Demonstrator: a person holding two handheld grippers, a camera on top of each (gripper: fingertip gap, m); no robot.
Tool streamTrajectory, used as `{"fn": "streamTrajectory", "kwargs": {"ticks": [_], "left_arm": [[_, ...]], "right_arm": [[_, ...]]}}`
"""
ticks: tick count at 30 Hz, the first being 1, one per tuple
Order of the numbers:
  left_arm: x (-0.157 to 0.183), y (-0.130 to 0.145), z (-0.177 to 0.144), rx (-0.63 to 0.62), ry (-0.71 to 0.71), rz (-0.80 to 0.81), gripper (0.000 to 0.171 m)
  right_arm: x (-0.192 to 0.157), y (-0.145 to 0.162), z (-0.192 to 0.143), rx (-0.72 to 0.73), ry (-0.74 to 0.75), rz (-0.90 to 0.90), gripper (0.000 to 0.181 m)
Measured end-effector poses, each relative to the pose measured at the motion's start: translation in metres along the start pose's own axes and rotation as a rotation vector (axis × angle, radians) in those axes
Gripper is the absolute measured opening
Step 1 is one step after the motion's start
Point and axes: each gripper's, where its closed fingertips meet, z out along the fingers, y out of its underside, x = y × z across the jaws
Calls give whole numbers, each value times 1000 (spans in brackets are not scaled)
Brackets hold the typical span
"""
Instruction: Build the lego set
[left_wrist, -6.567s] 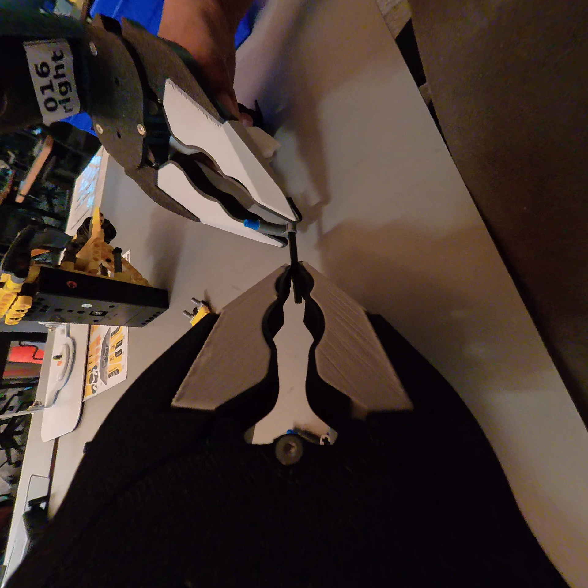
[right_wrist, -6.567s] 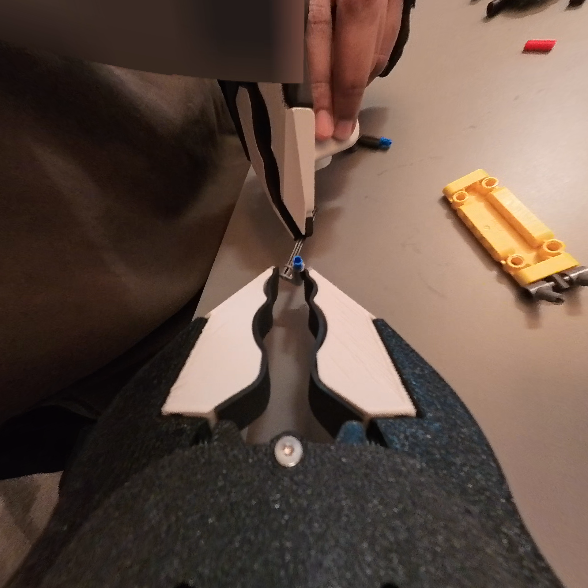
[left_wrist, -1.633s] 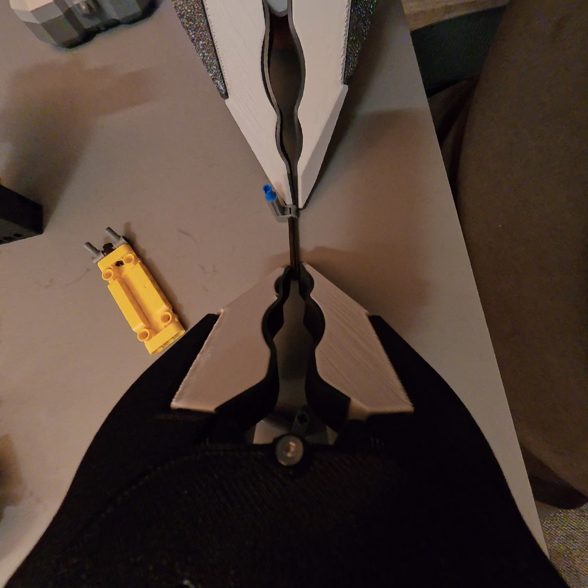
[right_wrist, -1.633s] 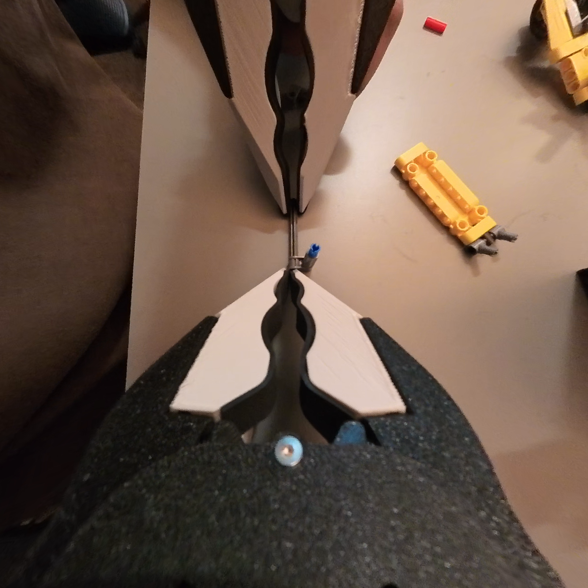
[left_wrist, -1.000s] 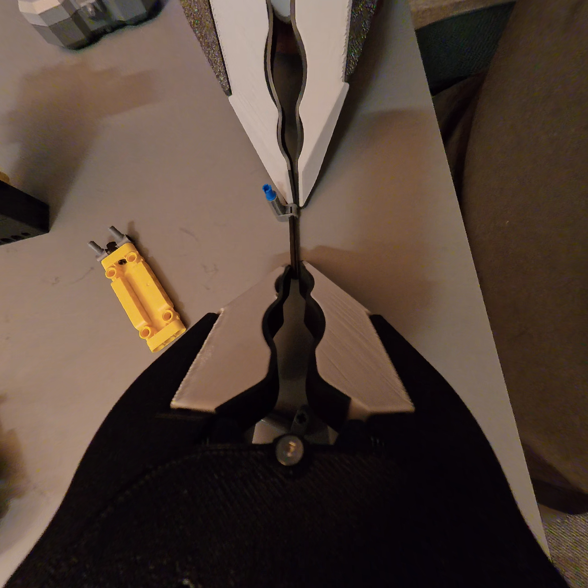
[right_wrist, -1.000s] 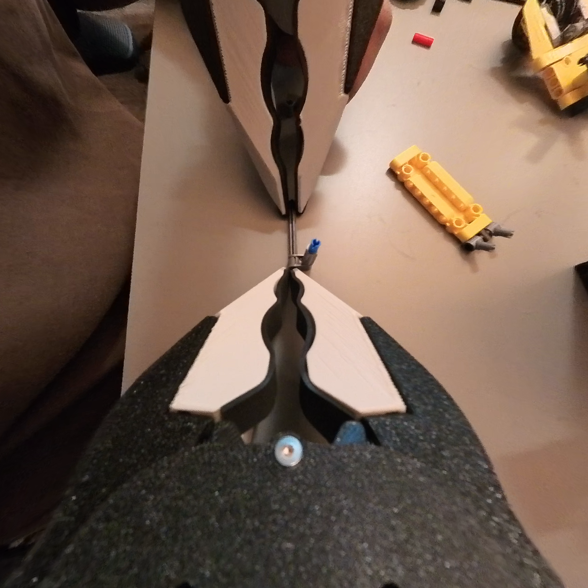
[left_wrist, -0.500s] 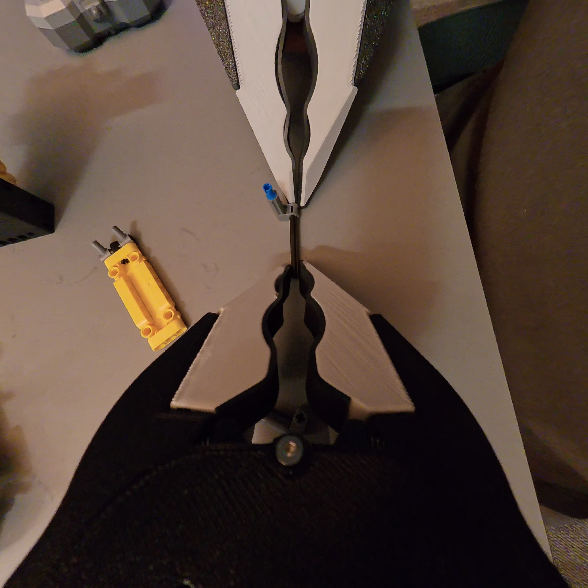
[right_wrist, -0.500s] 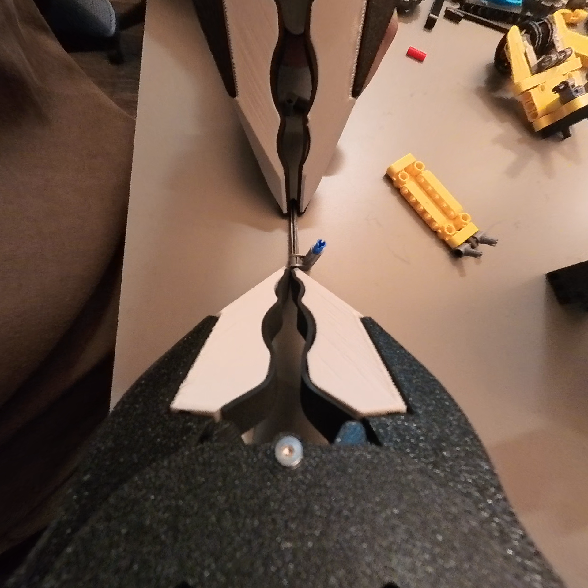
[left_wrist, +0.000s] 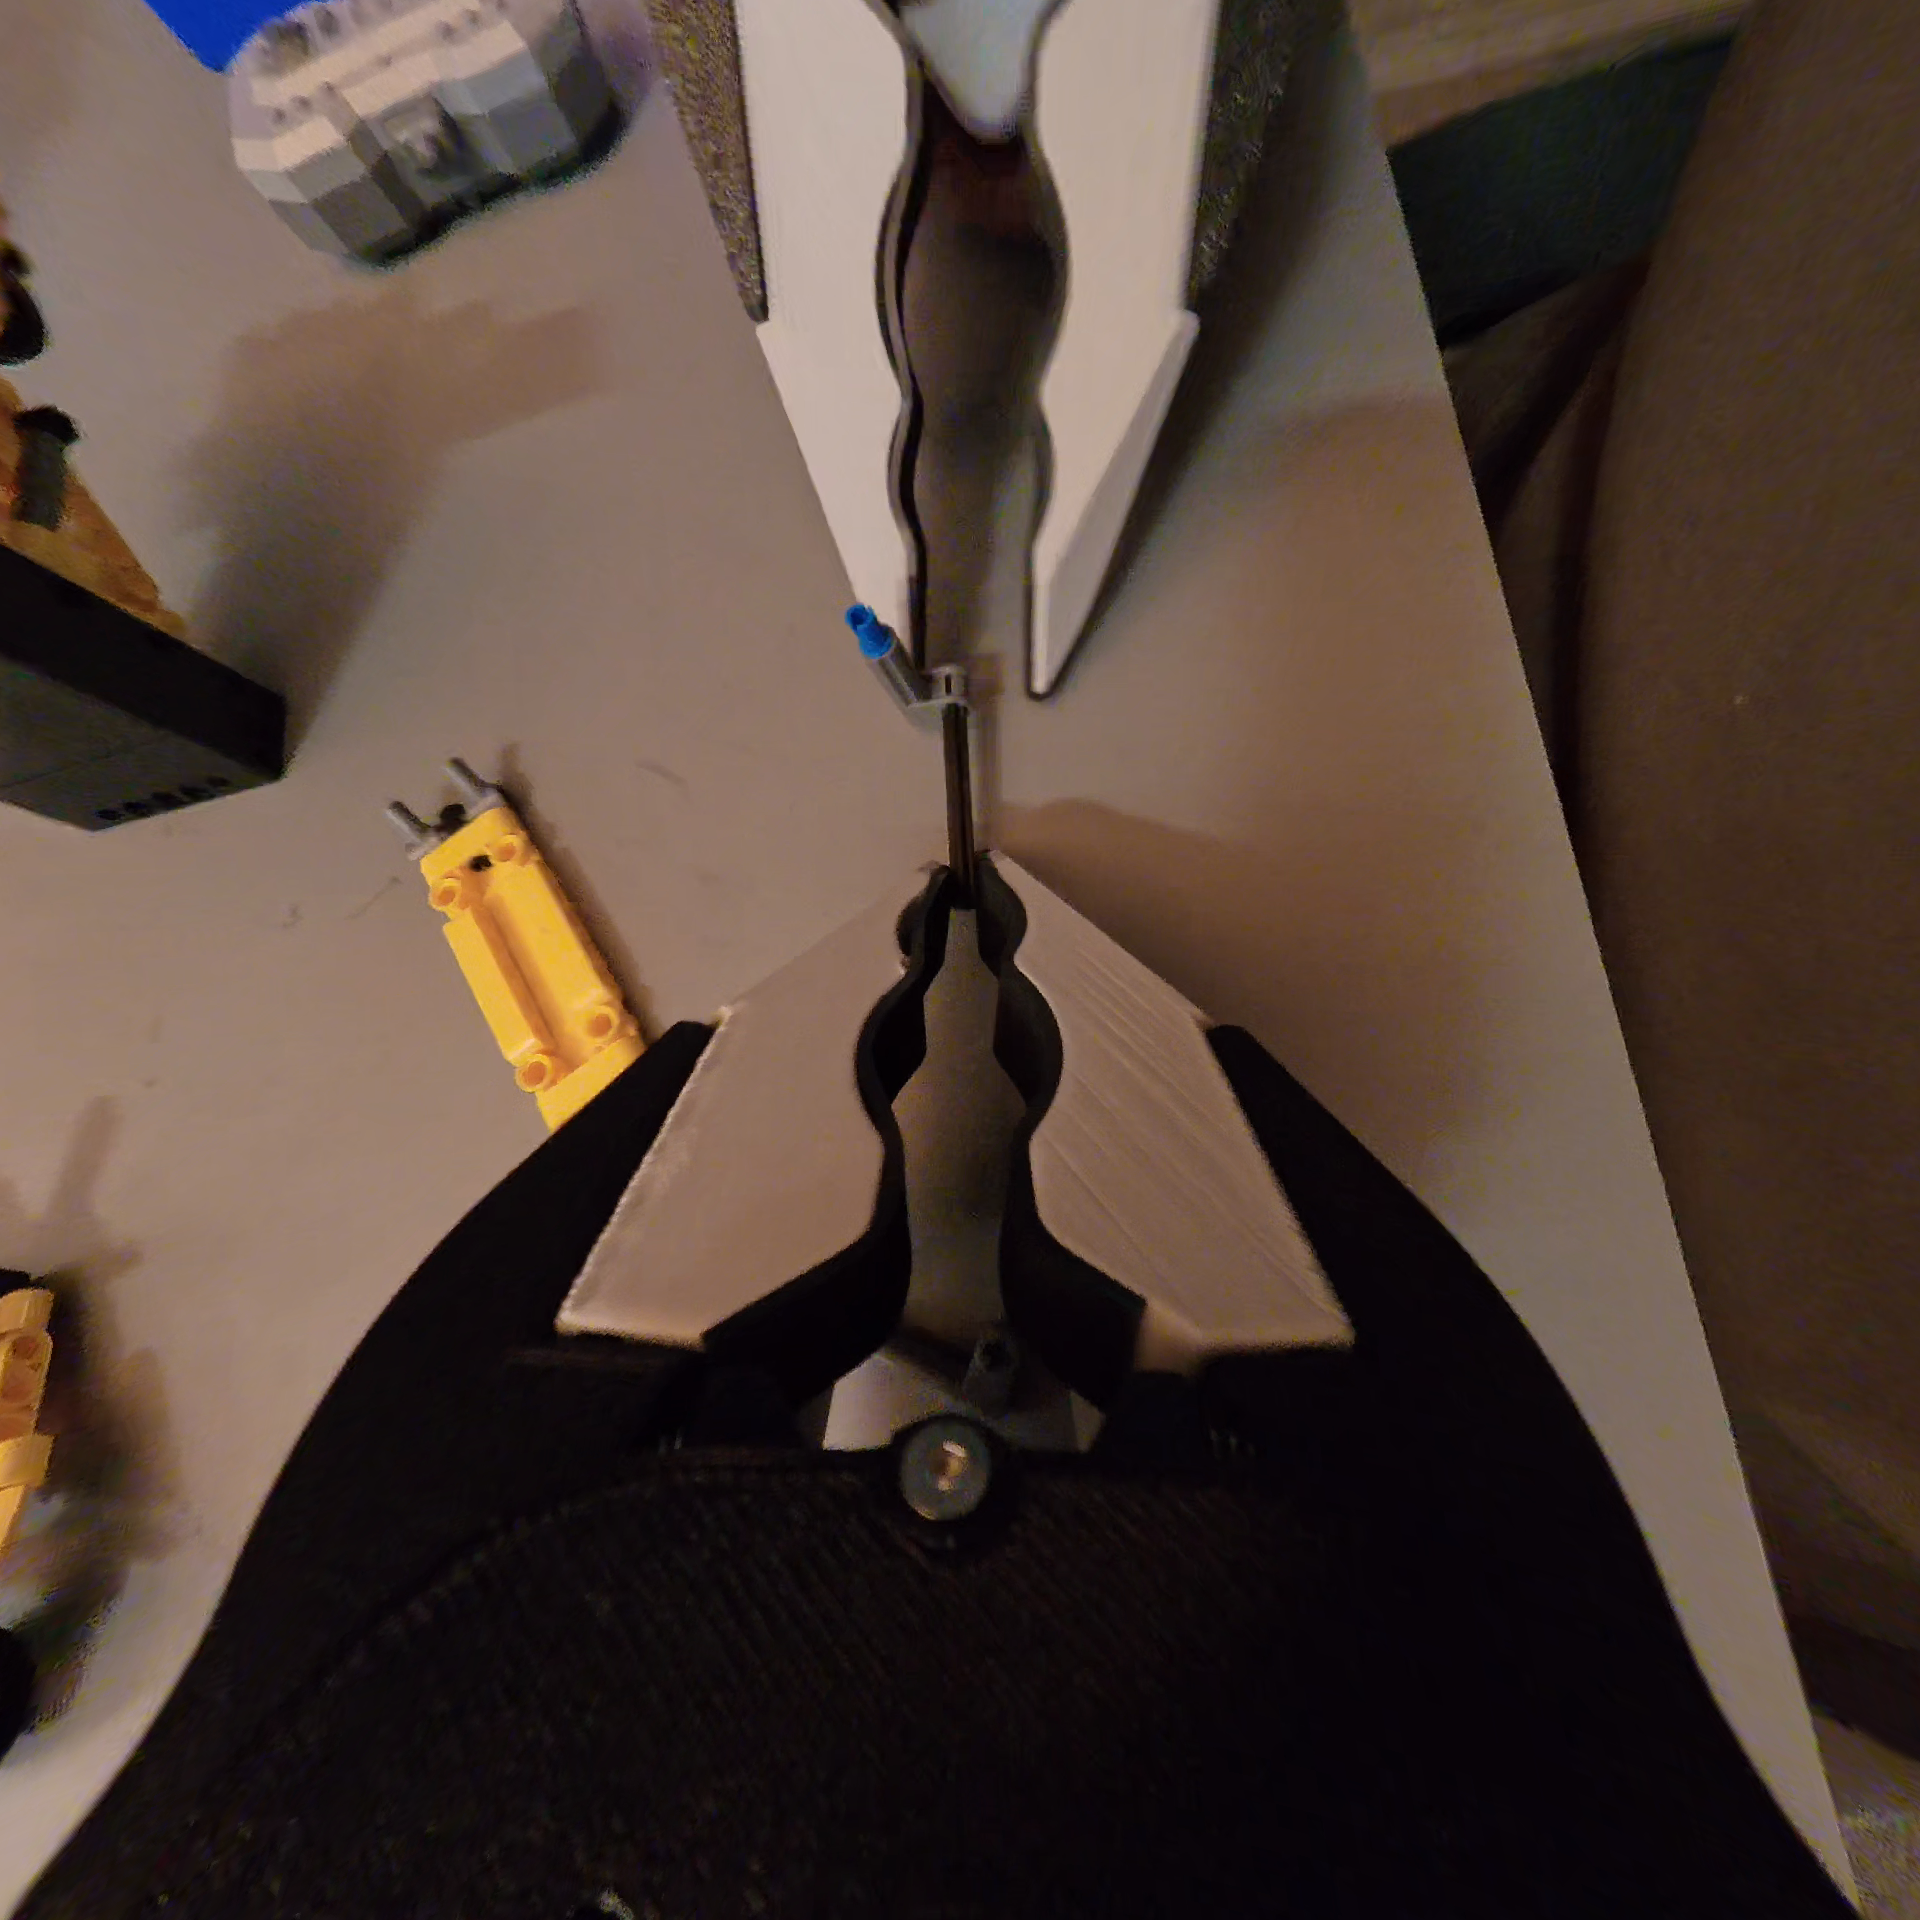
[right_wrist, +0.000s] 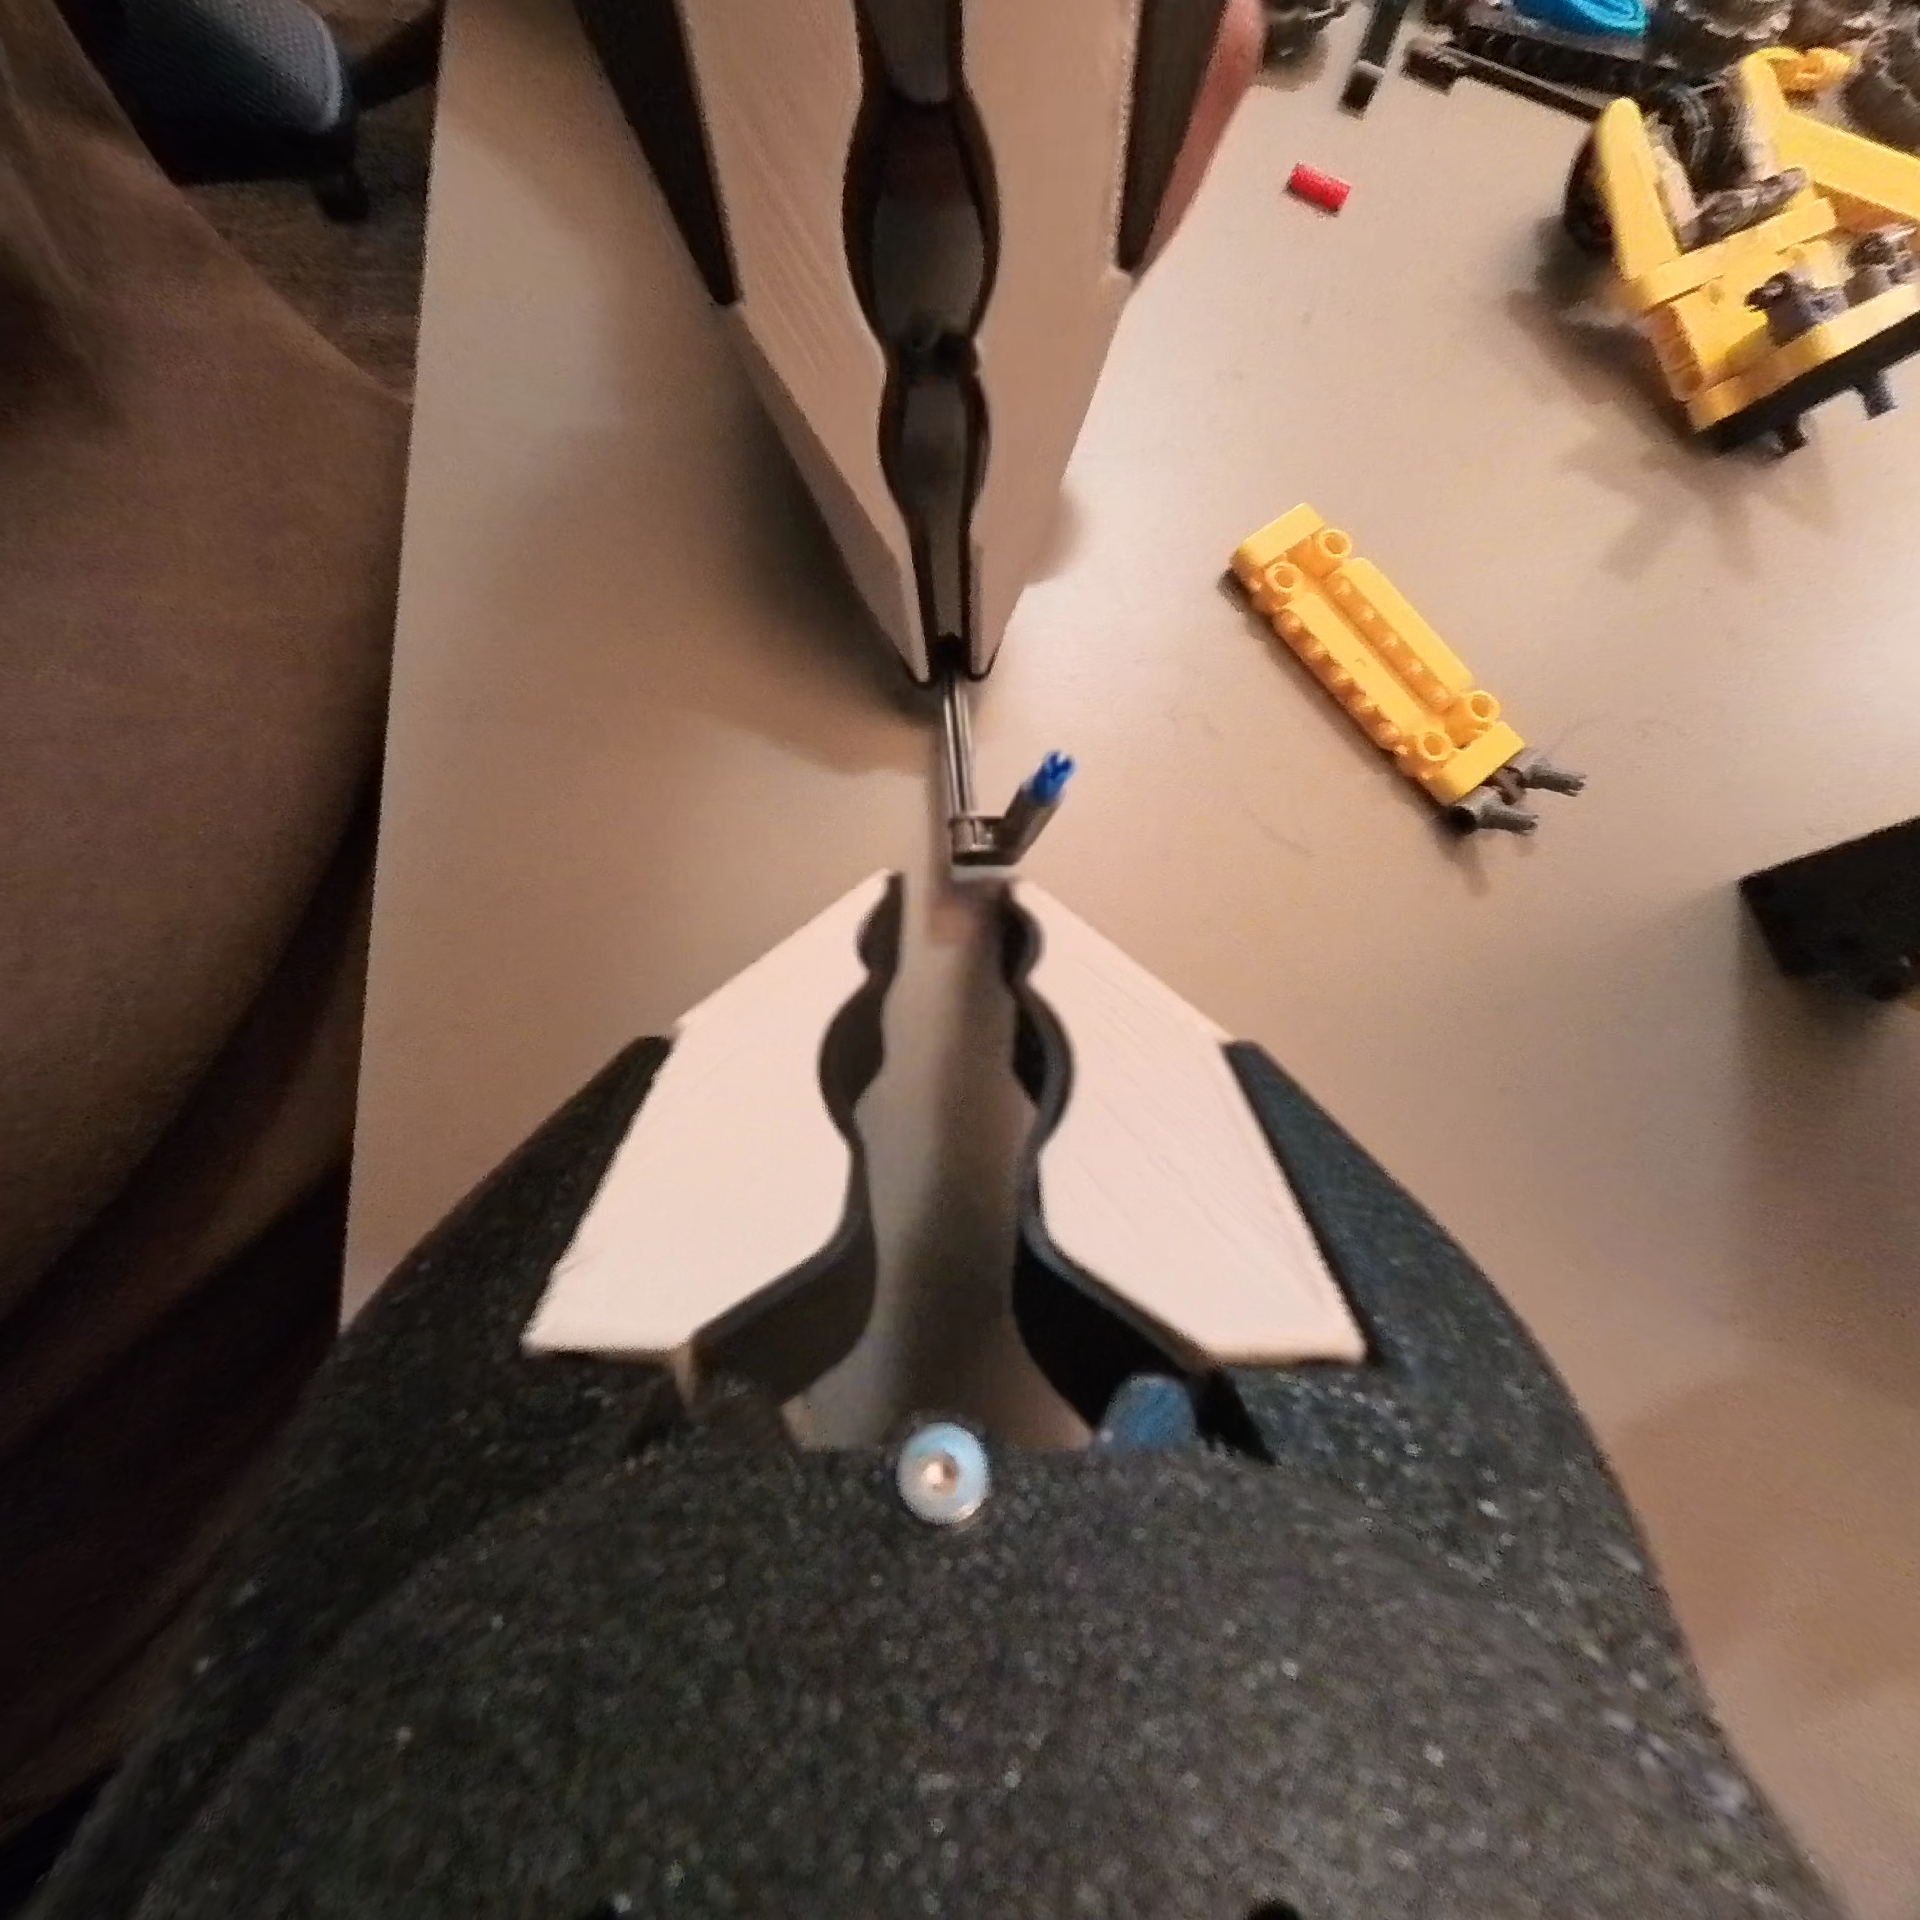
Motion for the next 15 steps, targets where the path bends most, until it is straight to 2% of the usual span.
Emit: {"fn": "streamTrajectory", "kwargs": {"ticks": [1,4,6,10,15], "left_arm": [[-4,-4,-3,30,-5,-33,1],[-21,-18,-17,148,-33,-163,1],[-34,-29,-26,246,-40,-277,1],[-48,-46,-38,419,44,-502,0],[-57,-57,-45,534,100,-627,0]], "right_arm": [[3,-3,-2,22,8,22,24],[21,-17,-17,154,70,92,26],[39,-30,-31,264,172,96,27],[65,-61,-54,483,376,43,38],[79,-84,-55,575,457,-13,47]]}}
